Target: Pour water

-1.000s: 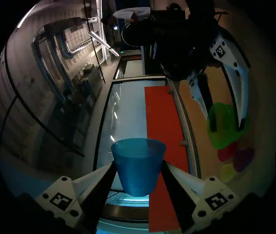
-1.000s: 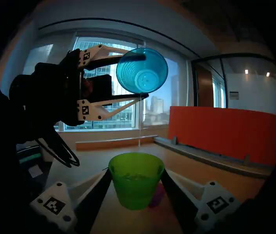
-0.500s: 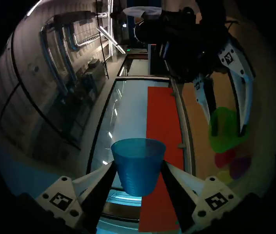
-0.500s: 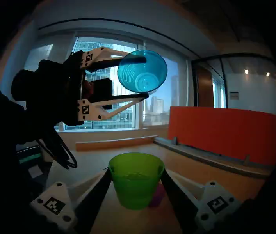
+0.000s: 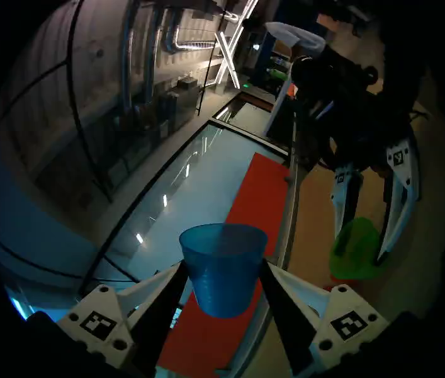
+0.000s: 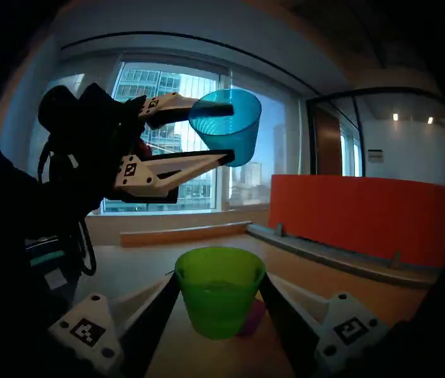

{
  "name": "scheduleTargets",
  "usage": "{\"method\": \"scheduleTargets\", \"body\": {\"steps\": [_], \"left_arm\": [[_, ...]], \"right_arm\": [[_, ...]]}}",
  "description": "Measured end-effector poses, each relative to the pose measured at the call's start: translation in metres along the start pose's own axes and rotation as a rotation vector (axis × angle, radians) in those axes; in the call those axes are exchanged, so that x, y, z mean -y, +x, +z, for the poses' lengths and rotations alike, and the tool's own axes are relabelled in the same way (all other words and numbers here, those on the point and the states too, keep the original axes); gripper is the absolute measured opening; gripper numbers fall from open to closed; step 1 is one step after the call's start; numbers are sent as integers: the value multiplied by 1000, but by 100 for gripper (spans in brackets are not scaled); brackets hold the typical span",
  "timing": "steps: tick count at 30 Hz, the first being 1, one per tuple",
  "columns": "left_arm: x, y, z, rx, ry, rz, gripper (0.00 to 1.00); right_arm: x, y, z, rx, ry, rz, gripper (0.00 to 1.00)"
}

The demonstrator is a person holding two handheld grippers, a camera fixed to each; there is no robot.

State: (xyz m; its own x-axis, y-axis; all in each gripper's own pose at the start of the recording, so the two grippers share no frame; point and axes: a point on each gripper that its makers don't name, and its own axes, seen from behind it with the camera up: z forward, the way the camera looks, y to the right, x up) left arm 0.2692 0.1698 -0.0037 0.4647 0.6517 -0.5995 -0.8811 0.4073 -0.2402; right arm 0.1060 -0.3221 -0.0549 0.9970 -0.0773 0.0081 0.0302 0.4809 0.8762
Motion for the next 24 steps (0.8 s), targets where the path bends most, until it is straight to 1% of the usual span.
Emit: {"method": "scheduleTargets", "body": {"steps": [5, 12, 19, 24], "left_arm": [[-1, -6, -2, 6, -12, -144, 80], [0, -11, 2, 10, -32, -364, 80], [-2, -16, 3, 13, -59, -581, 80], [-2, -18, 4, 8, -75, -721, 80]], "right_arm": [[-1, 2, -1, -5, -3, 2, 90], [-1, 5, -1, -11, -4, 3, 89], [-3, 7, -2, -16, -10, 3, 89], [-3, 8, -2, -18, -12, 3, 90]]}}
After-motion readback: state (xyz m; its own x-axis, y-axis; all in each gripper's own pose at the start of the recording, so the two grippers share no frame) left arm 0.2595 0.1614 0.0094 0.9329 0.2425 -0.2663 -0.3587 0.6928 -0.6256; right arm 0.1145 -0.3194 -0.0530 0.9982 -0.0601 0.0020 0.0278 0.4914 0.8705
